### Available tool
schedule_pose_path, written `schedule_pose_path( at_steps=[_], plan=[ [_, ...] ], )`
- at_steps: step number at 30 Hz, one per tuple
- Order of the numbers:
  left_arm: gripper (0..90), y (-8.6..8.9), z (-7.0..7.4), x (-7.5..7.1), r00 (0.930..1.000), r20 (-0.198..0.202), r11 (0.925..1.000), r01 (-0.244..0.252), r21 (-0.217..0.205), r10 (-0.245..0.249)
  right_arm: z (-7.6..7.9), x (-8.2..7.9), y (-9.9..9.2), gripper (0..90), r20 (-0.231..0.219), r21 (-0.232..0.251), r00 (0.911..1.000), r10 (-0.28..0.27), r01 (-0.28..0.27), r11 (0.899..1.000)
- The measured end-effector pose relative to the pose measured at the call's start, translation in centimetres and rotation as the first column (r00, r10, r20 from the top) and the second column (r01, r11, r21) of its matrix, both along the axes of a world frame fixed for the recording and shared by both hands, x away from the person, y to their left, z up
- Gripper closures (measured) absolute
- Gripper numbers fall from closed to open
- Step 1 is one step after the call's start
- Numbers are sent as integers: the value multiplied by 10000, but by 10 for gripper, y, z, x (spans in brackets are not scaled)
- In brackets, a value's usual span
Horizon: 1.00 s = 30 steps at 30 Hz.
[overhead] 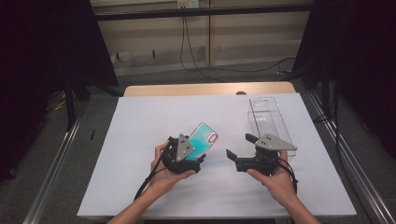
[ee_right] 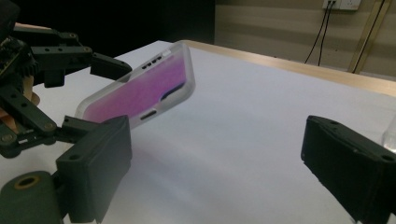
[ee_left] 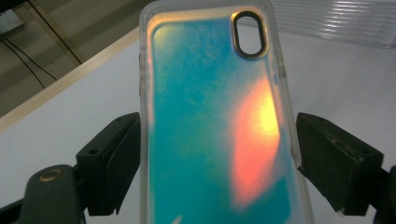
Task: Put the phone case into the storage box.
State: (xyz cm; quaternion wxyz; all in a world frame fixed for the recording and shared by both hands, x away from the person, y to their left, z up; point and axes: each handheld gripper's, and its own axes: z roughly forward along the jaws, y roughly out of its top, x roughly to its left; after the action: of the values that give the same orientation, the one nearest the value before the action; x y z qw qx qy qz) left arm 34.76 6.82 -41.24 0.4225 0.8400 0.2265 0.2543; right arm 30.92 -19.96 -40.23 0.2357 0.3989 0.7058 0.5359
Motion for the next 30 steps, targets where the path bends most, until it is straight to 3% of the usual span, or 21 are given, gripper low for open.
schedule_pose_path(
  at_steps=[6, 12, 14, 19, 22, 27, 30],
  plan=[
    [171, -9, 0, 5, 9999, 104, 9999, -89, -102, 90, 7, 7, 3, 95, -198, -144, 9996, -192, 189, 9997],
    [171, -12, -7, 7, 9997, 126, 9995, -196, 249, 193, 6, 14, 7, 100, -498, -327, 9979, -415, 399, 9987],
    [172, -12, -7, 6, 9996, 167, 9997, -209, 81, 208, 6, 16, 9, 127, -591, -563, 9972, -450, 417, 9975],
    [171, -13, -6, 3, 9988, 445, 9996, -227, 142, 220, 8, 19, 12, 130, -706, -524, 9963, -497, 460, 9976],
    [171, -14, -6, 3, 9981, 553, 9994, -276, 231, 263, 10, 22, 11, 135, -1110, -84, 9932, -357, 350, 9994],
    [172, -17, -9, 4, 9973, 664, 9986, -338, 395, 312, 14, 29, 10, 159, -1456, -163, 9889, -310, 289, 9994],
    [172, -19, -10, 2, 9969, 720, 9986, -335, 417, 304, 15, 33, 11, 184, -1903, -188, 9814, -245, 213, 9996]
  ],
)
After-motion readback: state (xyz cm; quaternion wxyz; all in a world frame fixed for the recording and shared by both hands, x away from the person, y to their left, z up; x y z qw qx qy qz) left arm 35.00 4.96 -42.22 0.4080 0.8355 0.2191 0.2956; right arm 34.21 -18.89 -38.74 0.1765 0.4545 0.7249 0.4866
